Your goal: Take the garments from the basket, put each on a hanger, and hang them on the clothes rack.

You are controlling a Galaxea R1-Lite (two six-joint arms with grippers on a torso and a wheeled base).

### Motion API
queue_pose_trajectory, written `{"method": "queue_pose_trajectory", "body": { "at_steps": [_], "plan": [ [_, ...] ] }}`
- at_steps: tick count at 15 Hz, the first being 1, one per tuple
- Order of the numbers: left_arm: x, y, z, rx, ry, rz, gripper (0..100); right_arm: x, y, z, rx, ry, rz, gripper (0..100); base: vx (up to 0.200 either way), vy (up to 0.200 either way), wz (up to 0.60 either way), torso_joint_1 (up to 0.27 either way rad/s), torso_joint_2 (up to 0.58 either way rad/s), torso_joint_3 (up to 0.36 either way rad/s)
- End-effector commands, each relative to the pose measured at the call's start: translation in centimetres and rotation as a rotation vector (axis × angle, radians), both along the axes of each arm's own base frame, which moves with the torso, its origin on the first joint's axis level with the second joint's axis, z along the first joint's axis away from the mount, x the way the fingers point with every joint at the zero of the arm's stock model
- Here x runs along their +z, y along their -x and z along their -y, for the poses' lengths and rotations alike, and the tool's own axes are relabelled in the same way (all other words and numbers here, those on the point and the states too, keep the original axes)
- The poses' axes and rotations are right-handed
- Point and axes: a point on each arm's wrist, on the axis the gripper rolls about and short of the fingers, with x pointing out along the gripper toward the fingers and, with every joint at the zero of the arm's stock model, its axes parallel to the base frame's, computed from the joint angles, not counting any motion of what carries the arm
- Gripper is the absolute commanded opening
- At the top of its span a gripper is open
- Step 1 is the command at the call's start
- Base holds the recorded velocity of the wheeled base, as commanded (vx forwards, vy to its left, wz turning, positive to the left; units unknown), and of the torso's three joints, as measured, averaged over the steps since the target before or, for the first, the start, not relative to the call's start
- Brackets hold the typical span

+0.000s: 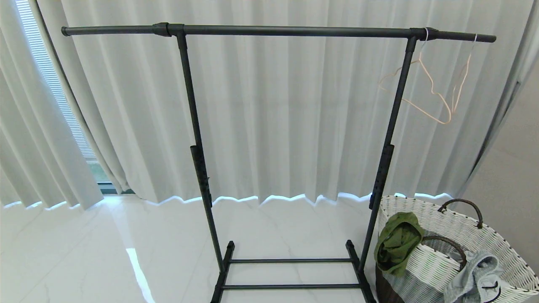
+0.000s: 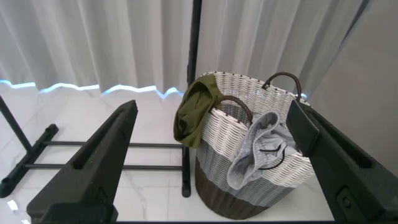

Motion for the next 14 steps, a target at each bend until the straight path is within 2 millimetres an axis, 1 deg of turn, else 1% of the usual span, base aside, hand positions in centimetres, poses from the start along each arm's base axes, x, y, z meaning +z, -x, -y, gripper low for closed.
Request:
{"method": "queue_pose_trajectory", "body": {
  "at_steps": [1,4,14],
  "plan": [
    [0.00,-0.01,0.00,0.000,-0.001,-0.001,100,-0.03,-0.01,0.00,0.001,0.003,-0.001,100,0.000,0.000,0.00,0.000,0.00,0.000],
    [0.00,-0.01,0.00,0.000,-0.003,-0.001,100,0.01,0.00,0.00,0.001,0.003,0.001,100,0.000,0.000,0.00,0.000,0.00,0.000],
    [0.00,-0.01,0.00,0.000,-0.003,-0.001,100,0.01,0.00,0.00,0.001,0.004,0.001,100,0.000,-0.200,0.00,0.004,0.00,0.001]
  ]
}}
